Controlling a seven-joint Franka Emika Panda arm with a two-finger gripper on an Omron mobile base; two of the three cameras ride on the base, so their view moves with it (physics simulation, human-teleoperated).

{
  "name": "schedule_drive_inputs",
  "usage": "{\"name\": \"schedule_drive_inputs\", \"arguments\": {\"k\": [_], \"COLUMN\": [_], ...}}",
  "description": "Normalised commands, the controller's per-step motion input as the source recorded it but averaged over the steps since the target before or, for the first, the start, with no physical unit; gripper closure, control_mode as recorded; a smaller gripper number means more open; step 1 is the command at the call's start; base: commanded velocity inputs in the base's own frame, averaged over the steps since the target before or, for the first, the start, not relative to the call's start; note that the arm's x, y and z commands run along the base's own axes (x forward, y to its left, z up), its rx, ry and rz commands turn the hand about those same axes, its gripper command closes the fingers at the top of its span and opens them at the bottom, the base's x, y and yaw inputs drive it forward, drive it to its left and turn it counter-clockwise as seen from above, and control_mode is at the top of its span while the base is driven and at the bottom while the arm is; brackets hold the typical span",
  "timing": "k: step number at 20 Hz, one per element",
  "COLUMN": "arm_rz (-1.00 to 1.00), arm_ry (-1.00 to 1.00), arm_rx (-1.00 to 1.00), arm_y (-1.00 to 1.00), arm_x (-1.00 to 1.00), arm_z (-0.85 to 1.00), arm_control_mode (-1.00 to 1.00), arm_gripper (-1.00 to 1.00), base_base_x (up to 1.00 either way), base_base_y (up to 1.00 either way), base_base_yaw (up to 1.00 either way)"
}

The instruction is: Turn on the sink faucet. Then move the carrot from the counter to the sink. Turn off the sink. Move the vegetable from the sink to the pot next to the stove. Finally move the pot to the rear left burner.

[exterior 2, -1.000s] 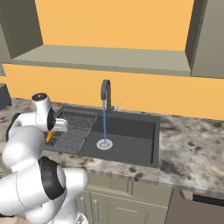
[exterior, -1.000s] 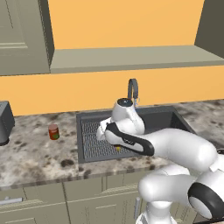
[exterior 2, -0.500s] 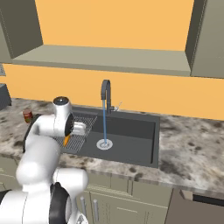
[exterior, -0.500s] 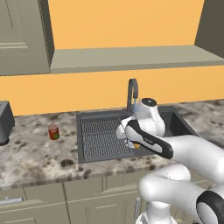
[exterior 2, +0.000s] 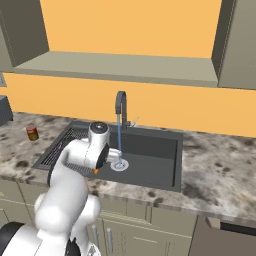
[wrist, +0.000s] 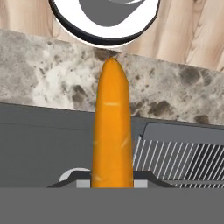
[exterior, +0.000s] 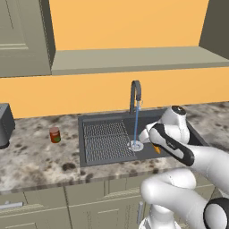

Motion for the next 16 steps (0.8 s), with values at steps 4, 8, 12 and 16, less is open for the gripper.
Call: {"name": "schedule_drive_inputs", "arguments": {"k": [4,8,12,16], "arm_rz": [0.00,0.00,0.00,0.00], "arm_ry": [0.00,0.00,0.00,0.01], "arm_rx": [0.04,0.02,0.00,0.00], "arm_y": [-0.66,-0.56,-0.43,-0.38], "arm_x": [0.19,0.33,0.45,0.46], "arm_z": [-0.09,0.00,0.00,0.00], "arm_control_mode": [-1.00,-1.00,-1.00,-1.00], "arm_gripper": [1.00,1.00,1.00,1.00], "base_base_x": [0.00,0.00,0.00,0.00], "base_base_y": [0.00,0.00,0.00,0.00], "base_base_yaw": [0.00,0.00,0.00,0.00]}}
